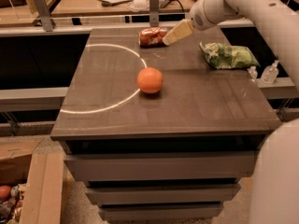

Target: Place coke can upright

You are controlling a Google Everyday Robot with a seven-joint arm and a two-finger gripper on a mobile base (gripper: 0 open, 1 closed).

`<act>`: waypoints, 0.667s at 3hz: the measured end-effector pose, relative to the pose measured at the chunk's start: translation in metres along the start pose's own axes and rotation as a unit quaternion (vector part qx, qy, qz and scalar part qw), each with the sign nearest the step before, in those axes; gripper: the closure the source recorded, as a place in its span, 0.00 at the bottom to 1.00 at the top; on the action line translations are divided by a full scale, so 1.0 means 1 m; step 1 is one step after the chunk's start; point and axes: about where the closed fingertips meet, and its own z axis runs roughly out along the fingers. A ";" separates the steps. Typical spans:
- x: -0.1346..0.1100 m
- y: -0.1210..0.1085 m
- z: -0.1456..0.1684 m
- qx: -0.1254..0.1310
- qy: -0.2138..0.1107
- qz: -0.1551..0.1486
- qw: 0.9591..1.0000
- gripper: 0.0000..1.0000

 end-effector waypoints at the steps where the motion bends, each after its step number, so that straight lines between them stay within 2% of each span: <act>1: -0.001 -0.001 0.003 0.001 0.002 0.001 1.000 0.00; 2: -0.004 -0.002 0.014 0.020 -0.013 0.002 1.000 0.00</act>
Offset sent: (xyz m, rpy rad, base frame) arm 0.0169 0.0042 0.0005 0.0261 -0.0986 -0.0698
